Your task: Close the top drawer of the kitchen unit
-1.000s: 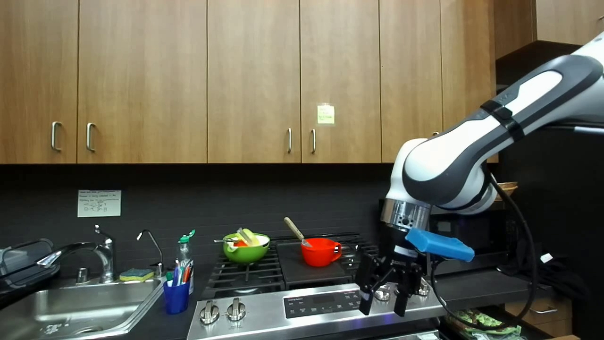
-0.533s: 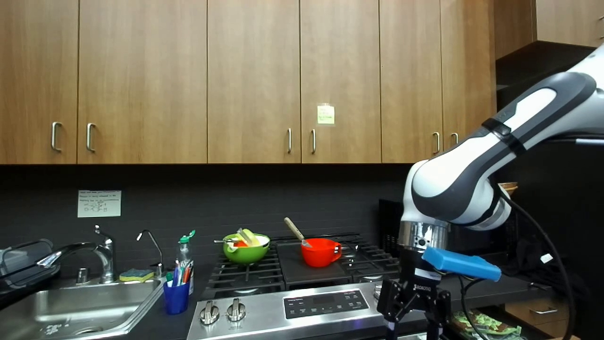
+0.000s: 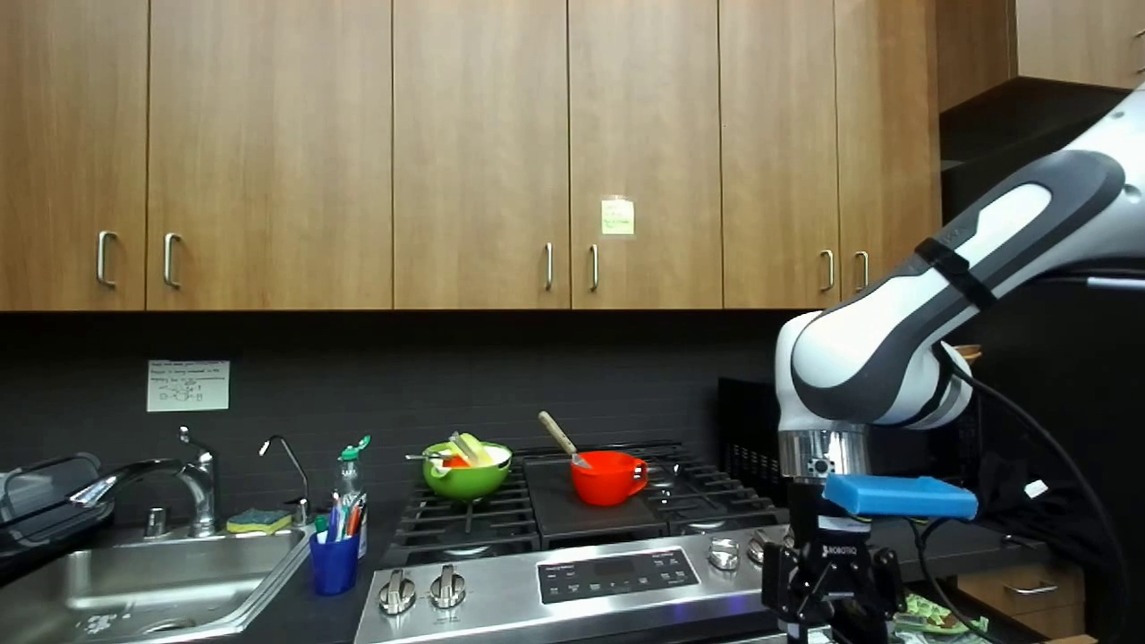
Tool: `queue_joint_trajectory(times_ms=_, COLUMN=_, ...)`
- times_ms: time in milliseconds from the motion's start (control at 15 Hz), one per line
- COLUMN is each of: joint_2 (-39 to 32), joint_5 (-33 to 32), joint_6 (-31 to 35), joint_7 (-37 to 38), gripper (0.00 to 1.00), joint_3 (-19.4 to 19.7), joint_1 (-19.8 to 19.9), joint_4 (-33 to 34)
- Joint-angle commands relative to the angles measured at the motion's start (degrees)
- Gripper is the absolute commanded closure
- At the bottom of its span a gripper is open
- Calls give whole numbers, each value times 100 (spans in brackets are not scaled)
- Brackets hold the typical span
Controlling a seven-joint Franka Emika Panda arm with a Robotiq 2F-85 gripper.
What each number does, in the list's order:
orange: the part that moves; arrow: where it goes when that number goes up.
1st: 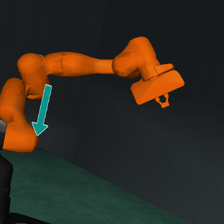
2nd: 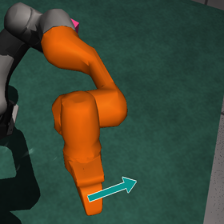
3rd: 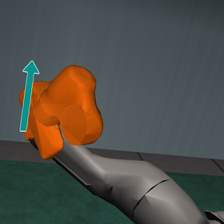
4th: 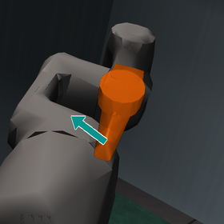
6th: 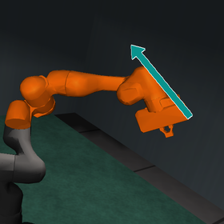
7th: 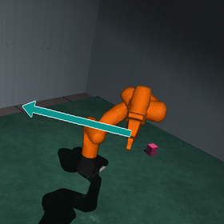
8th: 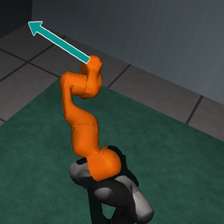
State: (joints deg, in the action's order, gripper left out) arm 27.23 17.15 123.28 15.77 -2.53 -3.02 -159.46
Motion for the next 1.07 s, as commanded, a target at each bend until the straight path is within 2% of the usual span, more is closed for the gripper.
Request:
queue_joint_trajectory(times_ms=0, joint_2=-6, joint_5=-588, joint_6=-108, joint_7=565, gripper=0, joint_3=-189, joint_1=418, joint_4=6)
queue_joint_trajectory(times_ms=267, joint_2=-38, joint_5=-987, joint_6=-134, joint_7=829, gripper=0, joint_3=-119, joint_1=733, joint_4=5)
queue_joint_trajectory(times_ms=400, joint_2=89, joint_5=-459, joint_6=51, joint_7=77, gripper=0, joint_3=134, joint_1=422, joint_4=5)
queue_joint_trajectory(times_ms=467, joint_2=-1, joint_5=-718, joint_6=-35, joint_7=449, gripper=0, joint_3=-22, joint_1=609, joint_4=9)
queue_joint_trajectory(times_ms=867, joint_2=12, joint_5=-548, joint_6=3, joint_7=172, gripper=0, joint_3=50, joint_1=494, joint_4=44)
queue_joint_trajectory(times_ms=1000, joint_2=45, joint_5=-203, joint_6=-160, joint_7=672, gripper=0, joint_3=-248, joint_1=212, joint_4=351)
